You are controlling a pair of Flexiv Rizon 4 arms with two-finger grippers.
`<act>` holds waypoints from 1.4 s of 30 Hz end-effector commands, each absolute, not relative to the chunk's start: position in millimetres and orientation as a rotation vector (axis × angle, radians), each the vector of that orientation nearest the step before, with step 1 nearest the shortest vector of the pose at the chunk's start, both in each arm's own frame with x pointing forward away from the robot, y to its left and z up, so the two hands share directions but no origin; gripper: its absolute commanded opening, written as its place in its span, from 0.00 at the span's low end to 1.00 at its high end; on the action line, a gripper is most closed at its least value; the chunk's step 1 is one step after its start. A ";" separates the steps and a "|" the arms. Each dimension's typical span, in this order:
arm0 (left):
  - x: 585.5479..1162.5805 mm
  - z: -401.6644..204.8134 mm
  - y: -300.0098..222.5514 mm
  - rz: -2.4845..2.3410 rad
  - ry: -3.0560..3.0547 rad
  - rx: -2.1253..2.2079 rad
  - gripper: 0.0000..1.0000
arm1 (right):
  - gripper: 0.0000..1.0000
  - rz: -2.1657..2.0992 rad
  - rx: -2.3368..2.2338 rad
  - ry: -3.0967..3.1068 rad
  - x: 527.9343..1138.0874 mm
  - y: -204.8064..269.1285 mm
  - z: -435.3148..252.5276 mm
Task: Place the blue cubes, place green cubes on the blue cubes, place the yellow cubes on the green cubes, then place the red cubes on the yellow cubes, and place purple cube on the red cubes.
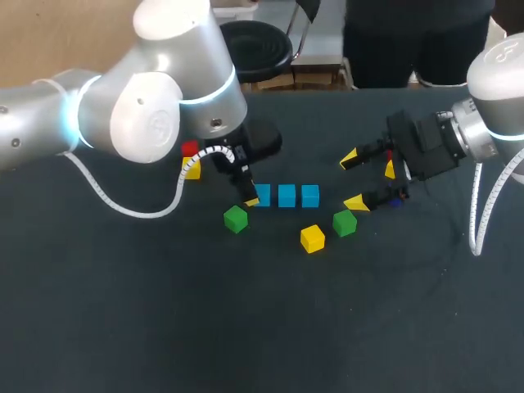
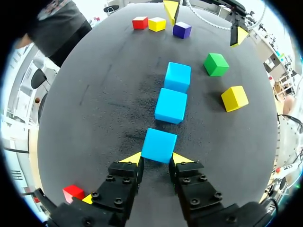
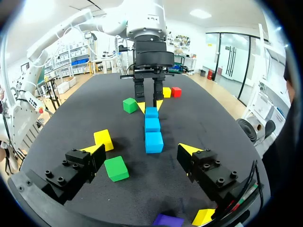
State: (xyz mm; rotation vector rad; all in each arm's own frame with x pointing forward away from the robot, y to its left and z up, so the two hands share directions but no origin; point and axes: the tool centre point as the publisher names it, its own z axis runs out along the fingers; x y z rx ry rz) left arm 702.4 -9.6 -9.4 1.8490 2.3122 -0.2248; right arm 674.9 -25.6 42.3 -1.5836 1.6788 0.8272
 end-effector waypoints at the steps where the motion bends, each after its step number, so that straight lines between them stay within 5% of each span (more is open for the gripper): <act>1: 704.9 -11.0 -10.7 -0.228 2.315 1.853 0.05 | 1.00 0.828 -1.583 1.676 674.6 -26.0 42.1; 3: 704.9 -10.6 -10.6 -0.229 2.314 1.851 0.20 | 1.00 0.828 -1.583 1.676 674.6 -26.0 42.1; 8: 703.6 -8.9 -10.8 -0.234 2.310 1.847 0.40 | 1.00 0.828 -1.583 1.676 674.6 -26.0 42.1; 16: 701.0 -2.5 -10.5 -0.244 2.290 1.847 0.50 | 1.00 0.828 -1.583 1.676 674.6 -26.0 42.1; 21: 699.5 8.2 -9.2 -0.258 2.249 1.846 0.74 | 1.00 0.828 -1.583 1.676 674.6 -26.0 42.1; 23: 699.7 14.9 -8.0 -0.292 2.194 1.867 1.00 | 1.00 0.828 -1.583 1.676 674.6 -26.0 42.1; 42: 701.8 59.3 -0.5 -0.386 1.877 2.012 1.00 | 1.00 0.828 -1.583 1.676 674.6 -26.0 42.1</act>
